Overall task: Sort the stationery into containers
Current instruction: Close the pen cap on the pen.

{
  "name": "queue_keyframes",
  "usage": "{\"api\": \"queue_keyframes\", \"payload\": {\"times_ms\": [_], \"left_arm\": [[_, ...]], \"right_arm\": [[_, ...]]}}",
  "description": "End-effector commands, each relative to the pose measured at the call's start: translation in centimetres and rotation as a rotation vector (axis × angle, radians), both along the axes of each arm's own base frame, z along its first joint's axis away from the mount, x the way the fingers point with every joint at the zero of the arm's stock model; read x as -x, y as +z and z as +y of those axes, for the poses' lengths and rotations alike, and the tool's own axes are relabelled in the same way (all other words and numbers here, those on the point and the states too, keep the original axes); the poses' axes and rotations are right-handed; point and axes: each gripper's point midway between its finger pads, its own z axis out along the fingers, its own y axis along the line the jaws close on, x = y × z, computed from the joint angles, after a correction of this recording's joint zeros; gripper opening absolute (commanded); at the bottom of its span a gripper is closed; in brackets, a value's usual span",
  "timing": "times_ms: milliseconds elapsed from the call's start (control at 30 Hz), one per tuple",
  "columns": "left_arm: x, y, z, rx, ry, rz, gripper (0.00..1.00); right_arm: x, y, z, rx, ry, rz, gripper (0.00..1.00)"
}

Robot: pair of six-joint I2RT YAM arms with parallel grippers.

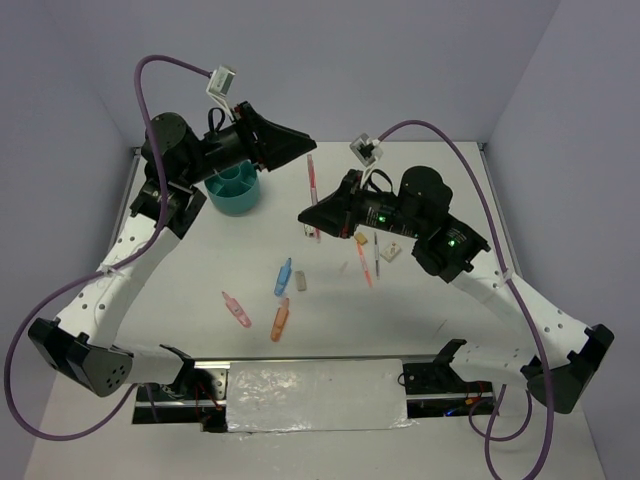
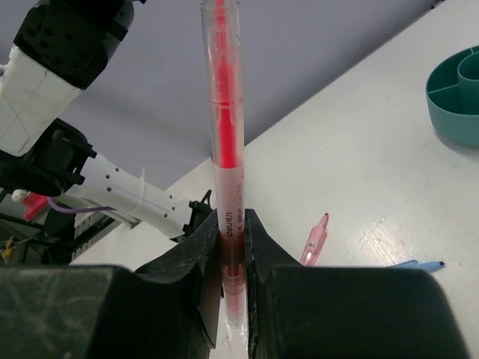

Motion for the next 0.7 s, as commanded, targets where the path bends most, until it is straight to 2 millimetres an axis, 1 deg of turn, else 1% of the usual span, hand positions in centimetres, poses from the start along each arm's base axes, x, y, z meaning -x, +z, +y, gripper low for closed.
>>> {"api": "queue_keyframes", "payload": {"times_ms": [0, 200, 233, 267, 300, 333, 367, 433, 467, 533, 567, 633, 667], "left_arm": [[1.7, 2.1, 0.2, 0.042, -0.044, -0.079, 0.6], [2.0, 0.7, 0.0, 0.043, -0.065, -0.044, 0.6], [1.9, 0.2, 0.1, 0.042, -0.067, -0.032, 0.59], [2.0, 0.3, 0.1, 0.046, -0.07, -0.035, 0.57], [2.2, 0.2, 0.0, 0.048, -0.078, -0.033, 0.51], [2.1, 0.1, 0.0, 0.047, -0.079, -0.028, 0.48], [2.2, 0.0, -0.1, 0.044, -0.083, -0.026, 0.39], [2.2, 0.2, -0.1, 0.044, -0.084, -0.028, 0.33], [2.2, 0.2, -0.1, 0.044, -0.084, -0.026, 0.25], [2.1, 0.2, -0.3, 0.04, -0.088, -0.022, 0.18], [2.3, 0.1, -0.5, 0.038, -0.1, -0.02, 0.1], [2.5, -0.1, -0.9, 0.029, -0.111, -0.008, 0.02], [2.6, -0.4, -1.2, 0.023, -0.118, -0.002, 0.0]], "right_arm": [[-0.6, 1.8, -0.4, -0.011, -0.037, -0.034, 0.0], [-1.0, 2.3, -0.1, -0.01, -0.043, -0.029, 0.0], [-1.0, 2.4, -0.1, -0.013, -0.042, -0.032, 0.0], [-1.0, 2.4, -0.1, -0.013, -0.042, -0.03, 0.0], [-1.0, 2.5, -0.1, -0.014, -0.043, -0.031, 0.0], [-1.1, 2.5, -0.1, -0.011, -0.043, -0.03, 0.0], [-1.1, 2.6, -0.1, -0.012, -0.043, -0.031, 0.0], [-1.1, 2.5, 0.0, -0.01, -0.042, -0.029, 0.0], [-1.3, 2.5, 0.1, -0.008, -0.043, -0.027, 0.0], [-1.3, 2.5, 0.2, -0.01, -0.043, -0.027, 0.0], [-1.3, 2.7, 0.2, -0.012, -0.045, -0.029, 0.0], [-1.6, 2.9, 0.2, -0.01, -0.054, -0.037, 0.0], [-1.8, 3.7, 0.2, -0.018, -0.059, -0.051, 0.0]]}}
